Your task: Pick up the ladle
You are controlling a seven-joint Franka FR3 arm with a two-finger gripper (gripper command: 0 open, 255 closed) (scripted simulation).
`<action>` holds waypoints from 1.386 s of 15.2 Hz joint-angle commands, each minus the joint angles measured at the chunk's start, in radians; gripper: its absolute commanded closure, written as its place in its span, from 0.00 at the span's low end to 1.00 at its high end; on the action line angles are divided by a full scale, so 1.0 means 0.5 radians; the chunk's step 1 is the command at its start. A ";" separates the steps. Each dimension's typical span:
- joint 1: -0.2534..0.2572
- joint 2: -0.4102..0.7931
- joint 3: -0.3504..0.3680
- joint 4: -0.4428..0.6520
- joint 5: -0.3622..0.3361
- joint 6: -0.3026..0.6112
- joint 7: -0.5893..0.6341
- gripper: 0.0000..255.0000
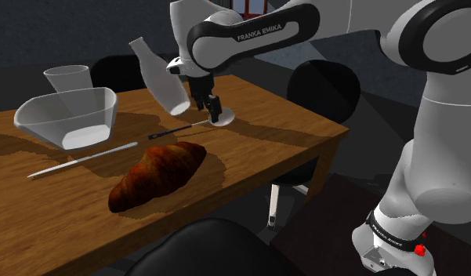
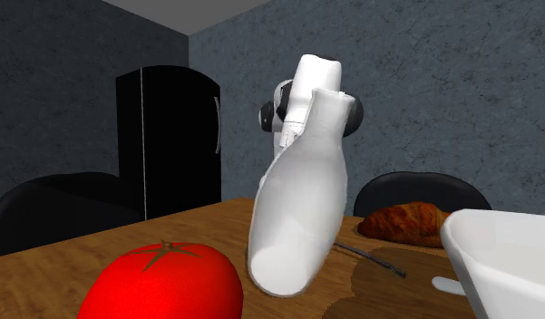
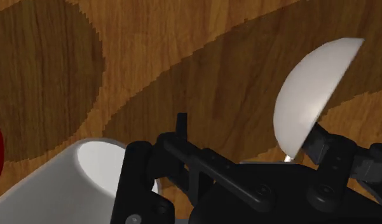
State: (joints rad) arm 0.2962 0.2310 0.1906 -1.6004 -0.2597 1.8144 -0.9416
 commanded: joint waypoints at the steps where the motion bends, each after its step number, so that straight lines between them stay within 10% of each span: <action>1: -0.013 -0.031 0.029 -0.066 0.151 0.022 0.009 1.00; 9: -0.029 -0.087 0.023 -0.158 0.161 0.065 -0.007 1.00; 21: -0.009 0.041 0.027 0.319 0.149 -0.284 -0.050 1.00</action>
State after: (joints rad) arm 0.2921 0.2504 0.2048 -1.4587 -0.1855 1.6893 -0.9623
